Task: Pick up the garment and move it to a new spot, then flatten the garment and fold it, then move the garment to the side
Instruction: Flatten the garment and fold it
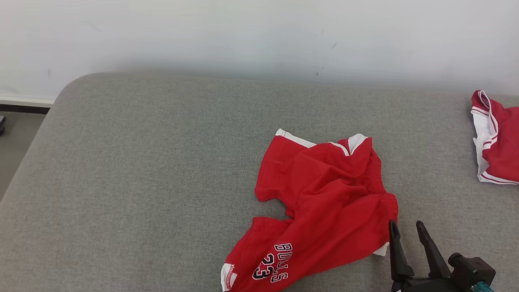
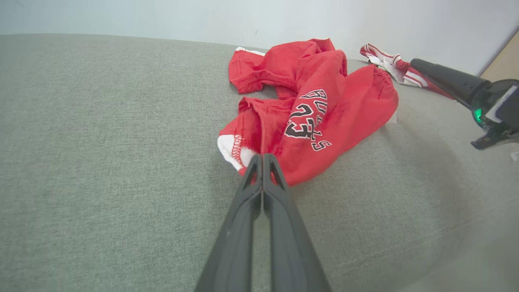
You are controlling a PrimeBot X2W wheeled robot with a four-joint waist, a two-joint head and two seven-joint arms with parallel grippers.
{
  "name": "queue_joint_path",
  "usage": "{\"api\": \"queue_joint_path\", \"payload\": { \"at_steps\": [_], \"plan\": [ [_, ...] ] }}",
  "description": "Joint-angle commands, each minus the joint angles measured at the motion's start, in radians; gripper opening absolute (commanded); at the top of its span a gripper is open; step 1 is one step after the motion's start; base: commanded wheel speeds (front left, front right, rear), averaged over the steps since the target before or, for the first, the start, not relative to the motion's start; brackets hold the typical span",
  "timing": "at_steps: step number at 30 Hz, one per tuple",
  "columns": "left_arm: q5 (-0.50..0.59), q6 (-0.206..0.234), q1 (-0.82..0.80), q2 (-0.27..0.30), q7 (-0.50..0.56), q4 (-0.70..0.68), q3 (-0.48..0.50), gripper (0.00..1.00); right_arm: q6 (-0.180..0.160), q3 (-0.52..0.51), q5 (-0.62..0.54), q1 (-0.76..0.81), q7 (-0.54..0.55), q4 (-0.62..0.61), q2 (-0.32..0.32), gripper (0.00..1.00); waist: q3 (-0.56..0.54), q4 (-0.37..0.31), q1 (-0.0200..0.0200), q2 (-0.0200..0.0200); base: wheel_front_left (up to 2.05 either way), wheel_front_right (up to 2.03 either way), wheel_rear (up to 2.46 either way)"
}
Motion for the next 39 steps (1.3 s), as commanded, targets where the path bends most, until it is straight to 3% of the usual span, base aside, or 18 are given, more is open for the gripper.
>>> {"api": "queue_joint_path", "payload": {
  "at_steps": [1, 9, 25, 31, 39],
  "plan": [
    [-0.006, -0.001, -0.017, 0.004, -0.003, -0.006, -0.007, 0.0, -0.003, 0.006, -0.003, 0.002, 0.0, 0.005, 0.004, 1.0, -0.007, 0.0, 0.0, 0.0, 0.0, 0.0, 0.0],
    [-0.034, 0.0, -0.163, 0.016, -0.003, 0.05, -0.025, 0.0, -0.003, 0.03, -0.007, -0.02, 0.0, 0.018, -0.004, 1.0, -0.024, -0.06, 0.0, 0.0, 0.0, 0.0, 0.0],
    [-0.111, 0.0, -0.473, 0.083, -0.003, 0.265, 0.069, 0.0, -0.003, 0.044, -0.003, -0.084, 0.0, 0.025, -0.015, 1.0, 0.057, -0.239, 0.0, 0.0, 0.0, 0.0, 0.0],
    [-0.136, 0.0, -0.567, 0.087, -0.003, 0.338, 0.06, 0.0, -0.003, 0.04, -0.005, -0.104, 0.0, 0.02, -0.014, 1.0, 0.101, -0.262, 0.0, 0.0, 0.0, 0.0, 0.0],
    [-0.184, 0.0, -0.692, 0.049, -0.003, 0.486, 0.007, 0.0, -0.003, 0.057, -0.016, -0.14, 0.0, 0.037, -0.009, 1.0, 0.127, -0.267, 0.0, 0.0, 0.0, 0.0, 0.0]
  ]
}}
